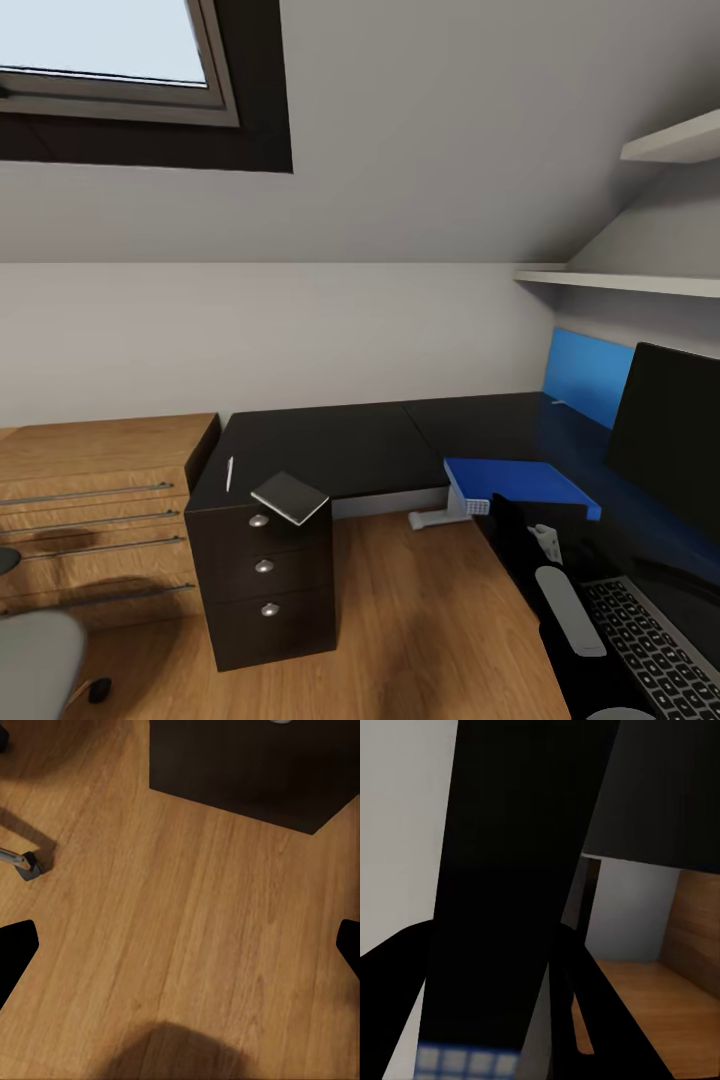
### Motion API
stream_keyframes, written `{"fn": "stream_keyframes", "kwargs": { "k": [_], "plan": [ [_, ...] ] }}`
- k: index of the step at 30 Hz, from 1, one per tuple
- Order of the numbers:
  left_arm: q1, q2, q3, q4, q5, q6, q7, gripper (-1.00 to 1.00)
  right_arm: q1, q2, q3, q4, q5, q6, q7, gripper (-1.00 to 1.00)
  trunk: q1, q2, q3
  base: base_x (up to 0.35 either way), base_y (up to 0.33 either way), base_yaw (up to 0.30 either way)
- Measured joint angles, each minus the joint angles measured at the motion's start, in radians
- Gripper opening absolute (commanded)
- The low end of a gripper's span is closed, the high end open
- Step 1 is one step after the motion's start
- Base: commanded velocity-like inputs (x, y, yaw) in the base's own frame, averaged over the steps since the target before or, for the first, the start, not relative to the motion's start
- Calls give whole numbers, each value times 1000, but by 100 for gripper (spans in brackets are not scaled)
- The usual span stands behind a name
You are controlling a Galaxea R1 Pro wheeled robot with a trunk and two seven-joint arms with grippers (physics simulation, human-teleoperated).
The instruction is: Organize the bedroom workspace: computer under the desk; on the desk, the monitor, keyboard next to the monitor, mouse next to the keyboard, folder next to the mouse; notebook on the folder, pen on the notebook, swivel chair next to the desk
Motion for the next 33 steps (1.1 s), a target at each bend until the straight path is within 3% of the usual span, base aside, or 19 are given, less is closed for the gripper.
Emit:
{"fn": "stream_keyframes", "kwargs": {
  "k": [33],
  "plan": [
    [0, 1, 0, 0, 0, 0, 0, 100, 0, -2, -5, 1, -8, 4, 0, -100, 0, 0, 0, 46, -20, 0]
  ]
}}
